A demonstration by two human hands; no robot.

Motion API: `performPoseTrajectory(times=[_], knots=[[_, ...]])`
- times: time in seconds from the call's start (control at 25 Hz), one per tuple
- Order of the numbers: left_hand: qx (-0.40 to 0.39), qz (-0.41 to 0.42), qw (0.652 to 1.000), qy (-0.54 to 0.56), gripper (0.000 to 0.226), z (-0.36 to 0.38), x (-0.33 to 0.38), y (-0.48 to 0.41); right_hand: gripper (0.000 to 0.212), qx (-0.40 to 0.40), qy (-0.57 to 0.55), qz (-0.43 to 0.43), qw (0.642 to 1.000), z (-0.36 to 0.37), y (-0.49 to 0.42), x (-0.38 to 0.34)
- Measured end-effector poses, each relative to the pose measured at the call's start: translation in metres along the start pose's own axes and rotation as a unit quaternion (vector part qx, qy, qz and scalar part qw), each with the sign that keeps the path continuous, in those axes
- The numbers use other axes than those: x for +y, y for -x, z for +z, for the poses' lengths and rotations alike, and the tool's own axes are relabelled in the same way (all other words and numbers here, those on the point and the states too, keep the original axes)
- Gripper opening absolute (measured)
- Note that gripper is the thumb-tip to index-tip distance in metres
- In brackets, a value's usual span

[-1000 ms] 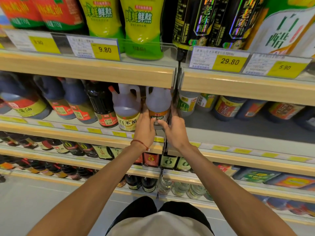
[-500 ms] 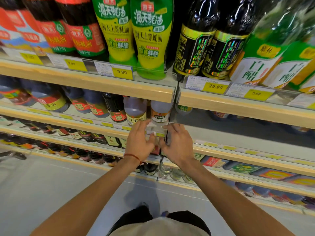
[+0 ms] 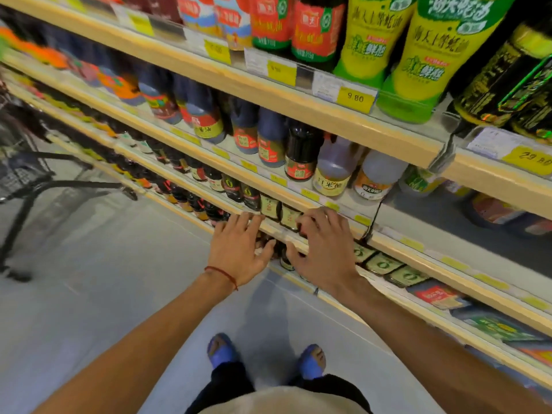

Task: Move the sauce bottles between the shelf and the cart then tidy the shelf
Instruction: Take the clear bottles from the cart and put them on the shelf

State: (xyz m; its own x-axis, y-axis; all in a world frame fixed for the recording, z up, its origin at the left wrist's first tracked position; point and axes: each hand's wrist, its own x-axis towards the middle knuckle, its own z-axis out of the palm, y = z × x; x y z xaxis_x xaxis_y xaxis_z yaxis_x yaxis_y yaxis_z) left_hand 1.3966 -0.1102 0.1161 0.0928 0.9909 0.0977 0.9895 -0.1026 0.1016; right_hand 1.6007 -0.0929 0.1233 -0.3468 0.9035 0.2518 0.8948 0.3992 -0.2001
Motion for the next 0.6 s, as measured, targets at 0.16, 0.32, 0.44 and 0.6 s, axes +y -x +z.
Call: performPoseTrajectory(times=[0.16,0.32,0.44,0.6], knots=[[0.009,-0.059,0.998,-0.004,0.064,-0.011,-0.091,0.035,0.051,-0.019,-0.01,-0.049,0.999,0.028,-0.026,-0.09],[0.012,-0.102,0.995,-0.013,0.069,-0.025,-0.192,0.072,0.047,-0.023,-0.05,-0.116,0.992,0.058,-0.05,-0.192],[0.037,-0.139,0.989,-0.028,0.064,-0.04,-0.271,0.107,0.05,-0.039,-0.076,-0.161,0.983,0.079,-0.074,-0.275],[0.064,-0.226,0.971,-0.039,0.06,-0.055,-0.352,0.142,0.048,-0.032,-0.088,-0.221,0.971,0.105,-0.107,-0.367]])
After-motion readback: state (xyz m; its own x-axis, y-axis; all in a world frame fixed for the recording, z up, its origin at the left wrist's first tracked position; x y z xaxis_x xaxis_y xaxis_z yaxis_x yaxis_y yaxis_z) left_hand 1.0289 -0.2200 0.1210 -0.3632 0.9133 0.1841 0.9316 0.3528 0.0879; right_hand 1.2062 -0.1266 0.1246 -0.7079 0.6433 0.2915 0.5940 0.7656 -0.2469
